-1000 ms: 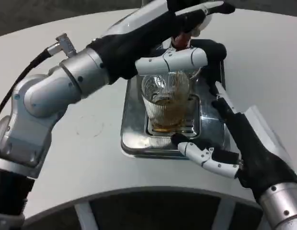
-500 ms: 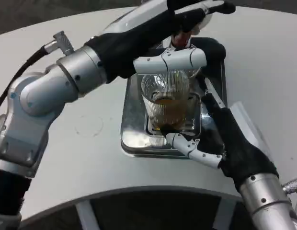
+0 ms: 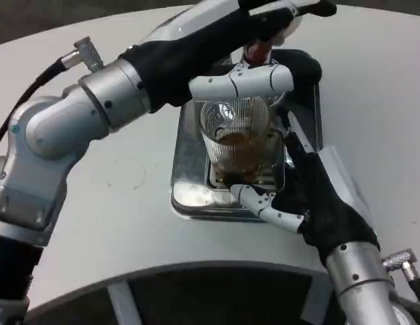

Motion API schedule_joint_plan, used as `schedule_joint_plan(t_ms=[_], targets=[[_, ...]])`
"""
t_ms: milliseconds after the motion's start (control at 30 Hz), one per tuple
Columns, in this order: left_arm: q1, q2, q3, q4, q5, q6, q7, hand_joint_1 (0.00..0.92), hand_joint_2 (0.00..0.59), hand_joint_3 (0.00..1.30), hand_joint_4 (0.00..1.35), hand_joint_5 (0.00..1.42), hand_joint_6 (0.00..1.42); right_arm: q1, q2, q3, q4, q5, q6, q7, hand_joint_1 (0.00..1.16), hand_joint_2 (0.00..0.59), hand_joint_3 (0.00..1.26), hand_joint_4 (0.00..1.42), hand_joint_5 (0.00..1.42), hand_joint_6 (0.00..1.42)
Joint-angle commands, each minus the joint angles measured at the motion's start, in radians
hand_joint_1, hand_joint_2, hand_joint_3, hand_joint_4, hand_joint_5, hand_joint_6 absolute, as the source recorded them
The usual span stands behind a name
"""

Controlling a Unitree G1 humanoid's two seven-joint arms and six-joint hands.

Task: Grasp the cup under the faucet to collect the drink, then remove the cup.

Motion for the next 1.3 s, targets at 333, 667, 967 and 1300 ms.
schedule_joint_plan(t_ms=[333, 667, 967, 1300], targets=[[0.003, 0.017, -0.007, -0.007, -0.006, 0.003, -0.034, 0.0, 0.118, 0.14, 0.0, 0.02, 0.16, -0.031, 0.024, 0.027, 0.078, 0.017, -0.004, -0.106, 0.67, 0.253, 0.0, 0.0, 0.06, 0.1], [0.002, 0.02, -0.005, -0.007, -0.011, 0.004, -0.031, 0.0, 0.119, 0.14, 0.0, 0.02, 0.17, -0.062, 0.04, 0.029, 0.111, 0.019, -0.007, -0.159, 0.67, 0.253, 0.0, 0.0, 0.06, 0.09], [-0.006, 0.023, -0.007, -0.009, -0.015, 0.008, -0.03, 0.0, 0.123, 0.14, 0.0, 0.02, 0.18, -0.103, 0.052, 0.03, 0.166, 0.026, -0.009, -0.183, 0.67, 0.253, 0.0, 0.0, 0.05, 0.08], [-0.012, 0.03, -0.006, -0.009, -0.018, 0.007, -0.035, 0.0, 0.128, 0.15, 0.0, 0.03, 0.18, -0.144, 0.073, 0.032, 0.217, 0.045, -0.003, -0.206, 0.67, 0.253, 0.0, 0.0, 0.05, 0.07]])
